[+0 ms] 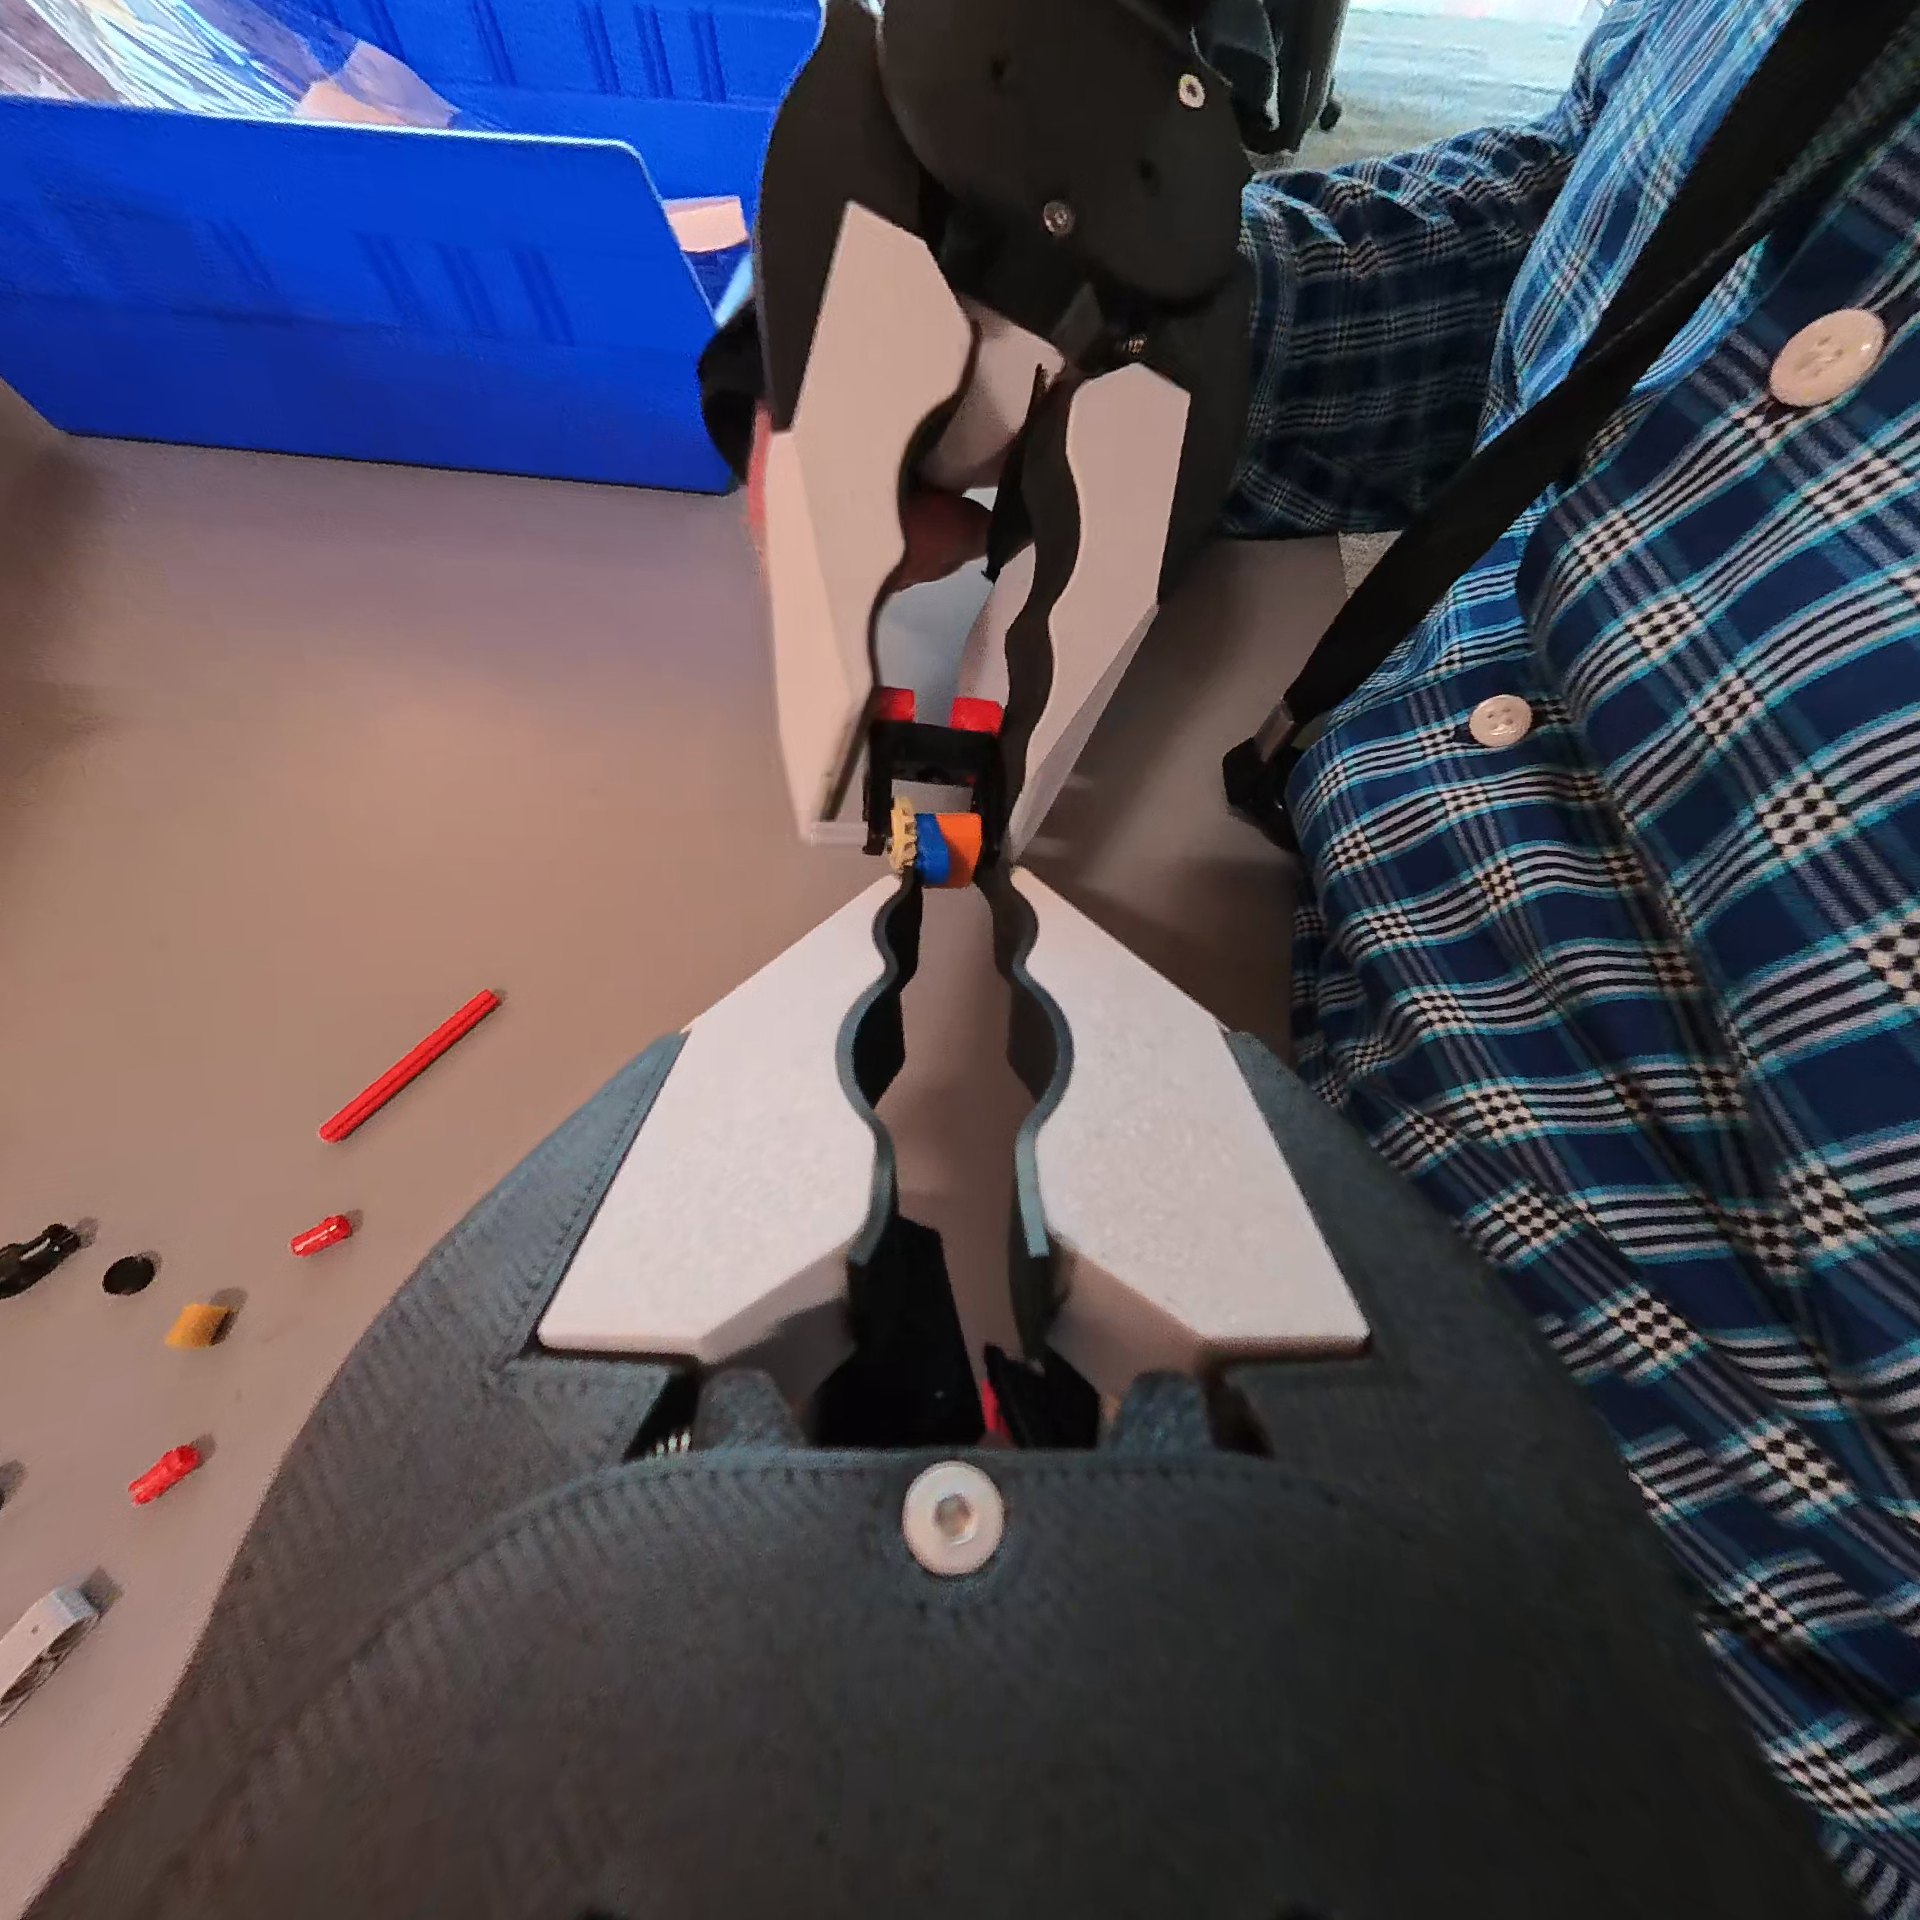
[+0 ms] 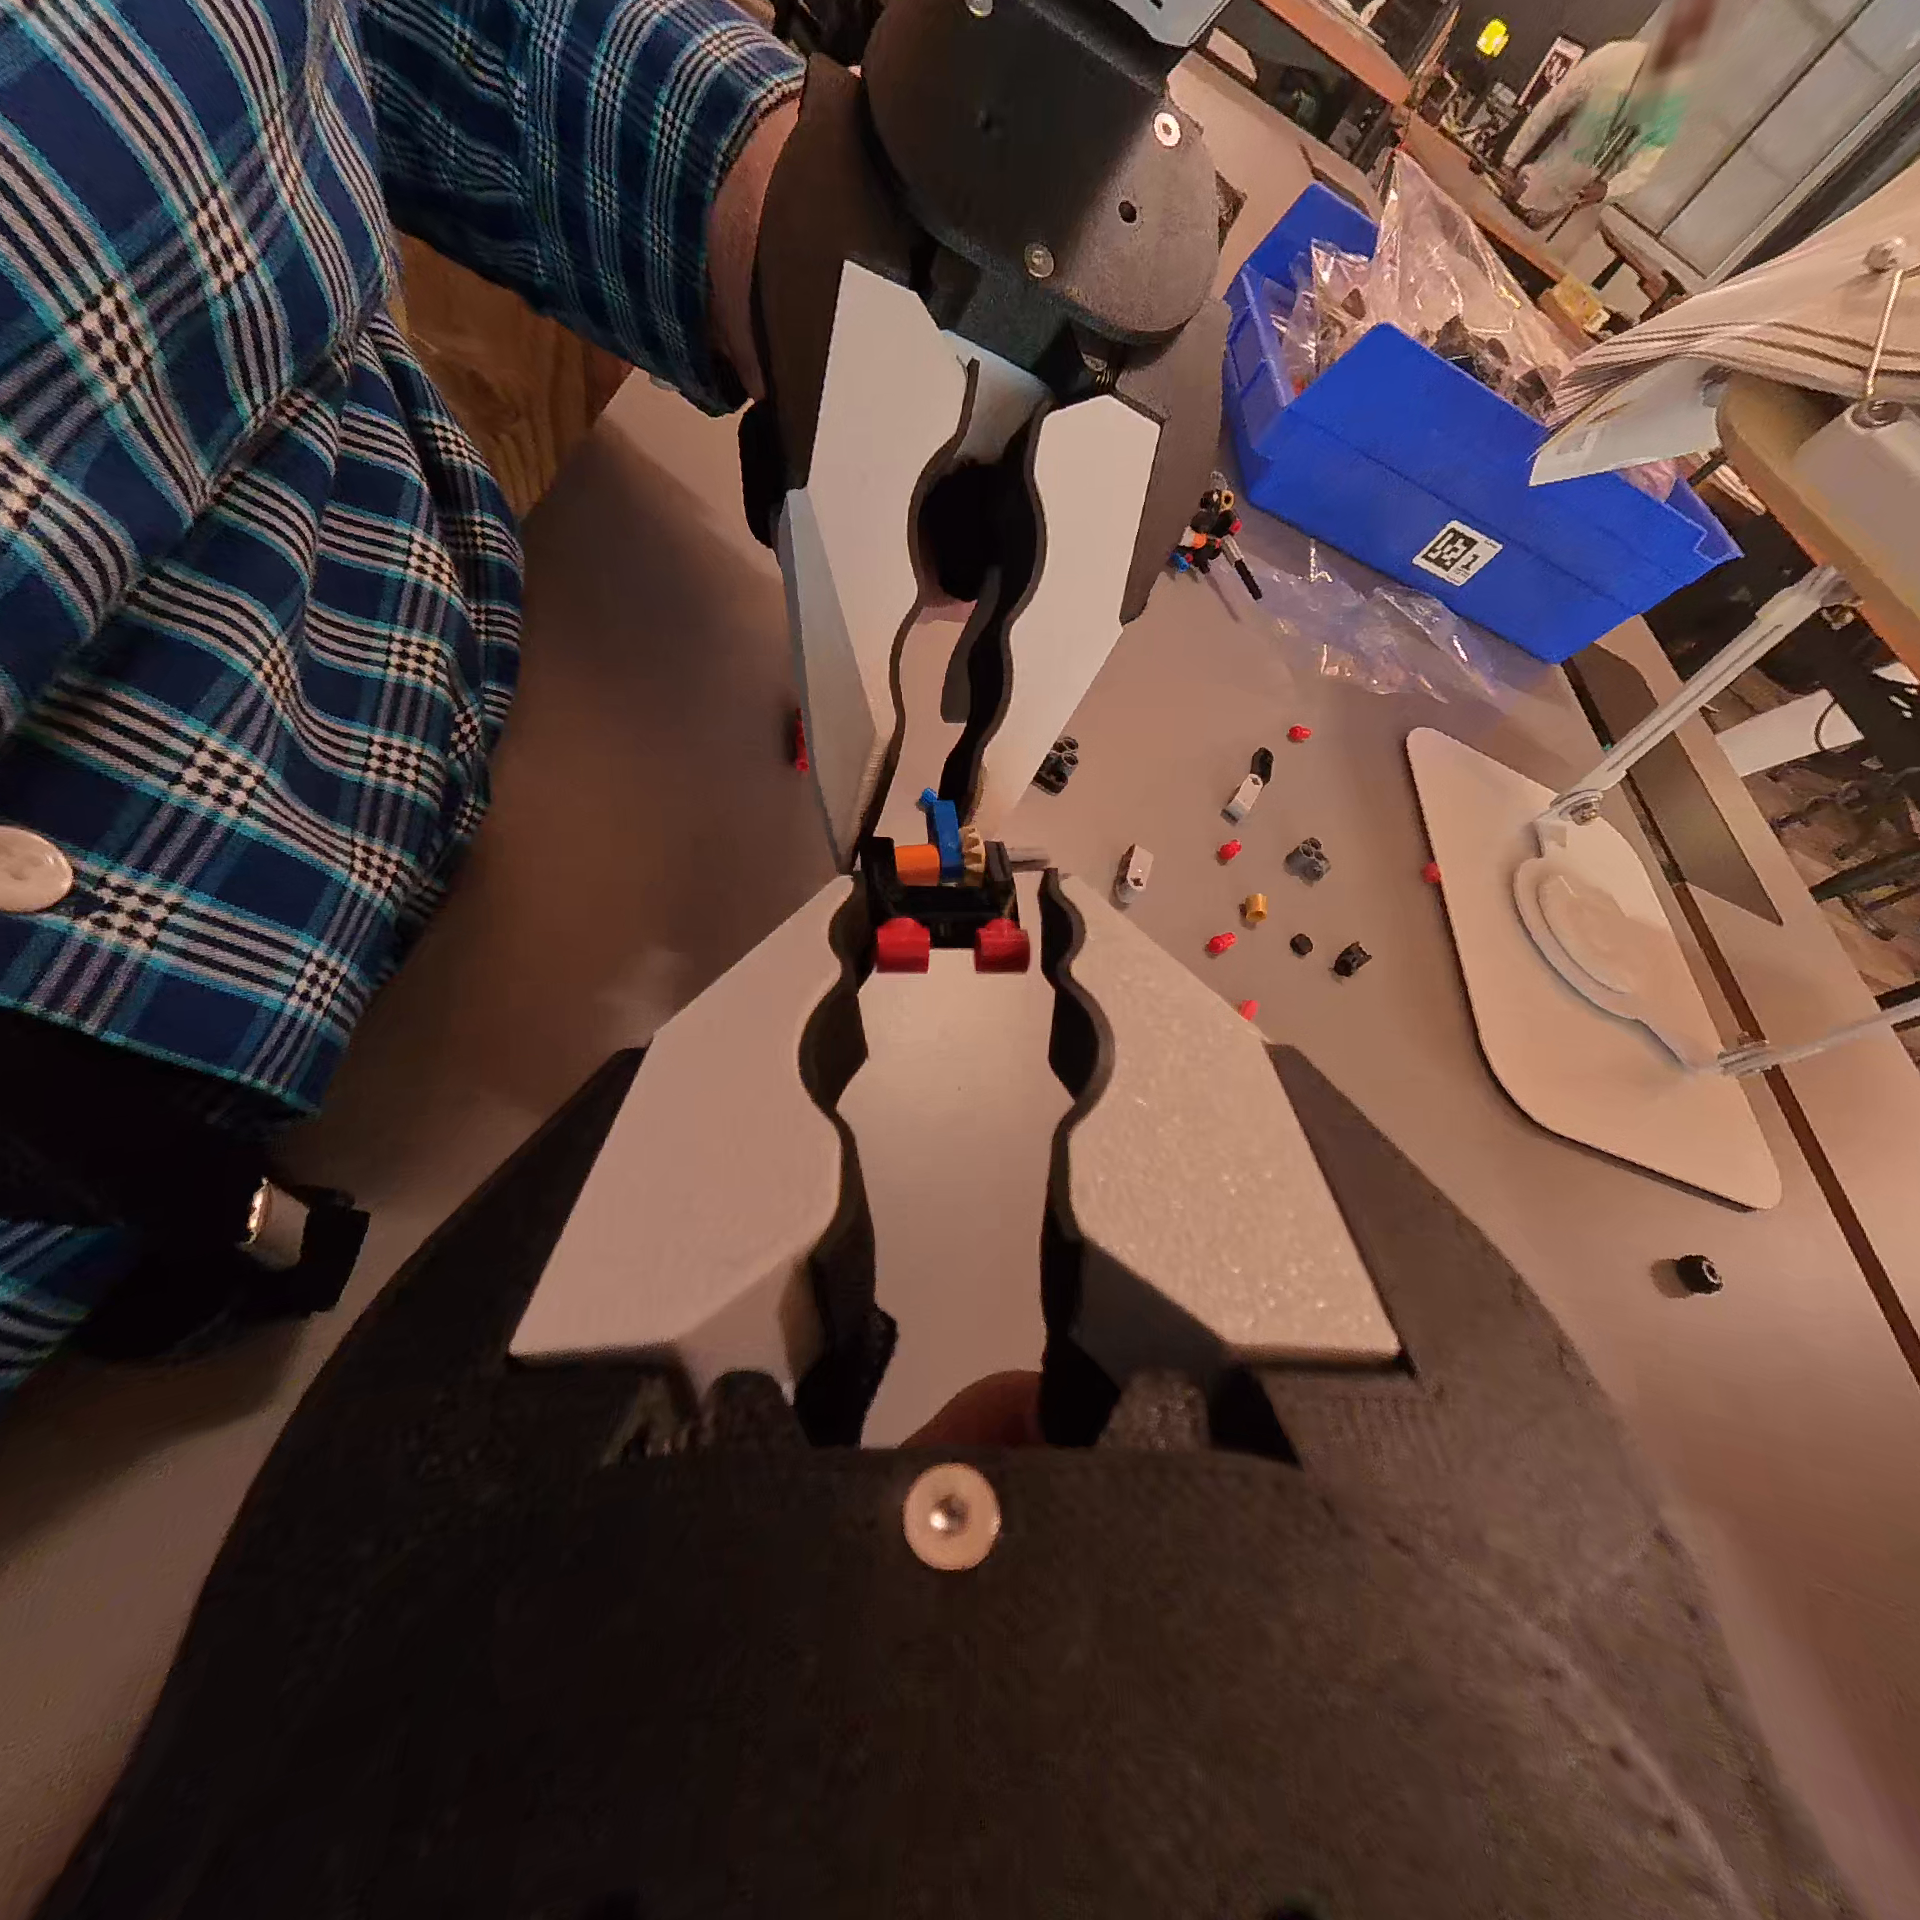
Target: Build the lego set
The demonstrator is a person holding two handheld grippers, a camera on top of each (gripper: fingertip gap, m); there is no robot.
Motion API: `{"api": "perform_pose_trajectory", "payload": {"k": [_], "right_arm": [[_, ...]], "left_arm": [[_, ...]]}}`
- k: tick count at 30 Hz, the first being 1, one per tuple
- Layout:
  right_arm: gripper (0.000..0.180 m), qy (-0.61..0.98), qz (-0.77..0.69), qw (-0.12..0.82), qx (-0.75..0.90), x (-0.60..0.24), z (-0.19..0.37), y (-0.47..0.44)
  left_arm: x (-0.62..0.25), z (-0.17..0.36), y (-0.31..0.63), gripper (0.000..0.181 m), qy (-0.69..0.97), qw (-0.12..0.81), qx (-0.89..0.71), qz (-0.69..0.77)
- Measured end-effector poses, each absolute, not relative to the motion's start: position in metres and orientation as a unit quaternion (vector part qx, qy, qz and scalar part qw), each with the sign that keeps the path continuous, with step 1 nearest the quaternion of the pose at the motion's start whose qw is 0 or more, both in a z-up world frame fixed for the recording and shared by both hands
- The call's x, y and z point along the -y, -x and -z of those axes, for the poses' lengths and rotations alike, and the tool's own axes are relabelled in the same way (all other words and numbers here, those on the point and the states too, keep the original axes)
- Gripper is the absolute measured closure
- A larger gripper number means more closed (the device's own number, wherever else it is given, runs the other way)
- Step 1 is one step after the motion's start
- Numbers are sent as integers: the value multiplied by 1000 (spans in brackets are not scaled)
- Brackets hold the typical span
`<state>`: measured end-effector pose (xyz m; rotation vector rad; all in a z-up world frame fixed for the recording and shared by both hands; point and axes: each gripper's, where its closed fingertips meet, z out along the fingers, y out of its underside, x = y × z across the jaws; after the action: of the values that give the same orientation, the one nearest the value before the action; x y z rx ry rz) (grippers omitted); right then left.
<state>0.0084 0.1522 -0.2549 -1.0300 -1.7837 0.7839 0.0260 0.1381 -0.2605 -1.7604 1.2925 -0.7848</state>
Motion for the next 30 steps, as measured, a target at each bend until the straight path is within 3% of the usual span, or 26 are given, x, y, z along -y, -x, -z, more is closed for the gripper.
{"api": "perform_pose_trajectory", "payload": {"k": [7, 14, 19, 30], "right_arm": [[155, 420, -340, 448, 712, -152, 252, -10], [155, 423, -376, 447, 693, -153, 243, -12], [156, 423, -388, 444, 688, -151, 242, -12], [156, 427, -391, 444, 684, -153, 241, -12]], "left_arm": [[-140, 260, -25, 169, 695, 403, -503, 319], [-144, 256, -25, 158, 696, 417, -490, 319], [-154, 248, -22, 132, 698, 444, -487, 281], [-153, 242, -28, 148, 680, 456, -522, 241]]}}
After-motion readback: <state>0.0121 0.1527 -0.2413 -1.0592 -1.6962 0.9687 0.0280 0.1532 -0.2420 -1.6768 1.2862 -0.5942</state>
